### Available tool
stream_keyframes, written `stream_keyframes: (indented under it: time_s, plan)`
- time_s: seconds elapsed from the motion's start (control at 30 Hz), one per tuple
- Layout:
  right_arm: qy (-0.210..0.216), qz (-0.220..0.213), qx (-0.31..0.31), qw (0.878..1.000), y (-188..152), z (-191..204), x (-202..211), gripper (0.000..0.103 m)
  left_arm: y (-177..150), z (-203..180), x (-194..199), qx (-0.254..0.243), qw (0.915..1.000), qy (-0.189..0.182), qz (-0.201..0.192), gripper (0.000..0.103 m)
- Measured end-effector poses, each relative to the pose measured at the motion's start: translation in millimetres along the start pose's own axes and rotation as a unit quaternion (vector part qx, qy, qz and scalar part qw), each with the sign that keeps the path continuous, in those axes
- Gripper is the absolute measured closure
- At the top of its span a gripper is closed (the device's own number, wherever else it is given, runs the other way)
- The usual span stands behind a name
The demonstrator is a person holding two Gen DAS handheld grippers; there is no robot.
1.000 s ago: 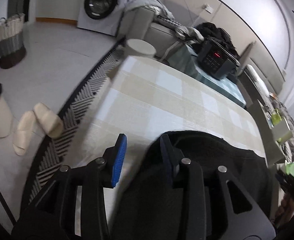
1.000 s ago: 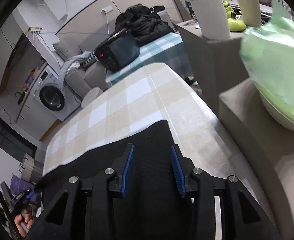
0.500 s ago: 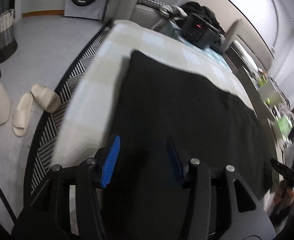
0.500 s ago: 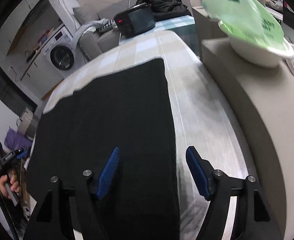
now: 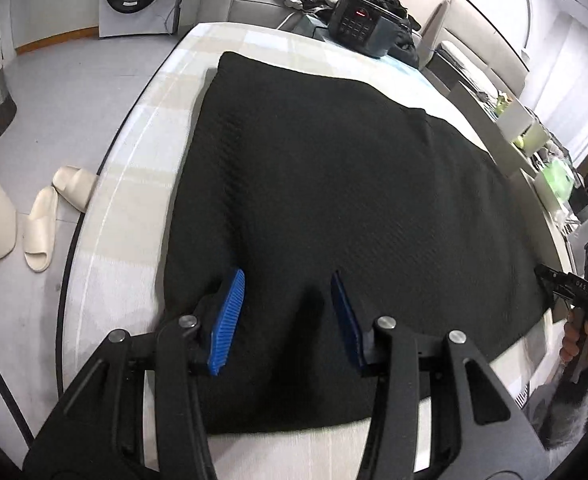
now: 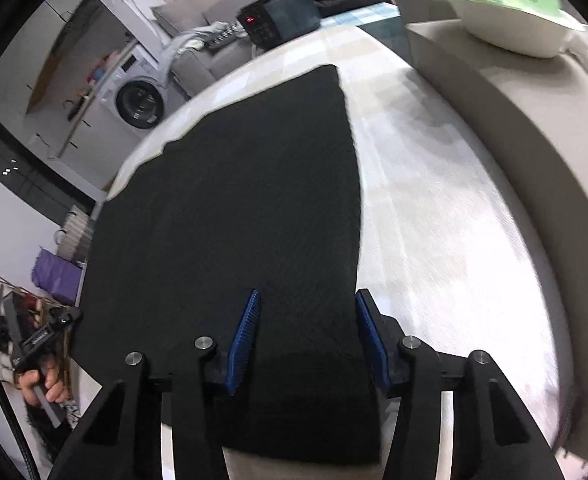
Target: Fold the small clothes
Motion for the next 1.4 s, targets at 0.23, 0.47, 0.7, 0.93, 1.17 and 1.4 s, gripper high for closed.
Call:
stream_keyframes:
  time_s: [0.23, 0.47, 0.7, 0.93, 1.17, 1.4]
  plan:
    - [0.061, -0.033, -0.012, 0.998, -18.7, -6.8, 20.5, 0.077, -11.8, -1.6, 8.1, -0.002, 0.9999, -0.007, -0.01, 0.061]
    - [0.02, -0.067, 0.029, 0.997, -11.4, 8.2, 32.3, 0.094, -19.6, -13.2, 24.2, -0.014, 0.9995, -0.027, -0.012, 0.061]
    - [-0.097, -0.077, 0.06, 0.991, -14.3, 12.3, 36.3, 0.08, -27.6, -11.7, 40.7, -0.036, 0.9982, 0.041, -0.025, 0.061]
    - [-0.086, -0.125, 0.118, 0.981, -22.3, 51.5, 69.4, 0.066, -23.4, -47.7, 58.7, -0.069, 0.9955, 0.007, -0.065, 0.046]
    - [-0.019, -0.08, 0.163, 0.983, -64.6, 134.3, -3.3, 0.032, -35.1, -120.7, 16.2, -0.142, 0.9883, -0.028, -0.047, 0.02]
    - [-0.083, -0.046, 0.299, 0.95, -96.8, 167.1, -46.9, 0.031, -52.8, -130.6, -8.1, -0.184, 0.9827, 0.009, -0.016, 0.015]
Point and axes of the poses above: each gripper's, at about its wrist camera, not at the fingertips, and x roughly against the way its jaws point, z to its left, y to its top, the point moved 5 cm from there along -x, roughly the way its jaws point, and after that the axes turned 4 degrees about -x, right-handed, at the moved point
